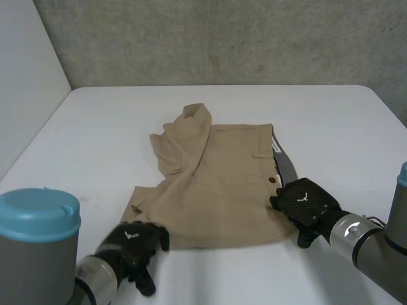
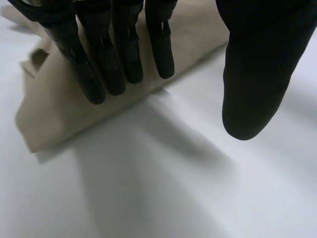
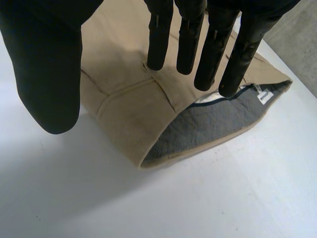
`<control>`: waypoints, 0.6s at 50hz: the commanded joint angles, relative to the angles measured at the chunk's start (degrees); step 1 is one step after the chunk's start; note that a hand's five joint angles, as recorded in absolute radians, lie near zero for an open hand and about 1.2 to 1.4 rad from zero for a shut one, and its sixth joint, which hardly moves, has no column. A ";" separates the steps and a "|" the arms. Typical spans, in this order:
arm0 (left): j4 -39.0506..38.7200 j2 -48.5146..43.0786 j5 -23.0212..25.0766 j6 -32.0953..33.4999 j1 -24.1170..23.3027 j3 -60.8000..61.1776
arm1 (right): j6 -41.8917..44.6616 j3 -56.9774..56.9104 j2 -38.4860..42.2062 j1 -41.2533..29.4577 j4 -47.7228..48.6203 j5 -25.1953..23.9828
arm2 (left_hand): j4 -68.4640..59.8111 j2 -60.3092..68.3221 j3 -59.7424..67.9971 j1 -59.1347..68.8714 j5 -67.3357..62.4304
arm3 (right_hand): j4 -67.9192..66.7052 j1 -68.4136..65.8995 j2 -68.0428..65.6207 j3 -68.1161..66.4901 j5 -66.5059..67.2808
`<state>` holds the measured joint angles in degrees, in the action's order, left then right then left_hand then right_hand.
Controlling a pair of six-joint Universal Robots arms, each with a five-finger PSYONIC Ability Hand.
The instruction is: Fold the shorts.
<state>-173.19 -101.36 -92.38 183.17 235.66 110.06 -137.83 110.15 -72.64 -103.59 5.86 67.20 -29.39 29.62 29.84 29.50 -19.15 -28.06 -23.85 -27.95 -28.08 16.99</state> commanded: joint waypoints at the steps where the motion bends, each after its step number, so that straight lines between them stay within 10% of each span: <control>1: -6.27 -1.03 -3.42 1.22 3.49 -1.52 | -0.07 -0.11 0.30 0.32 0.38 0.03 | 3.86 -4.09 -4.31 -3.97 3.62 | -3.73 -7.93 -3.83 -3.70 4.79; 30: -7.42 -10.53 -3.69 8.78 6.48 -10.66 | -7.62 -2.57 4.00 -0.99 6.01 0.82 | 5.72 -5.95 -6.17 -5.83 5.48 | -14.66 -18.86 -14.76 -14.63 15.72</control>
<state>-180.69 -112.36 -96.12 192.02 242.24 99.42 -142.27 108.59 -69.55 -104.02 11.66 67.70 -21.81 22.61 22.55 22.39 -11.71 -36.49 -31.21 -36.49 -36.69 24.99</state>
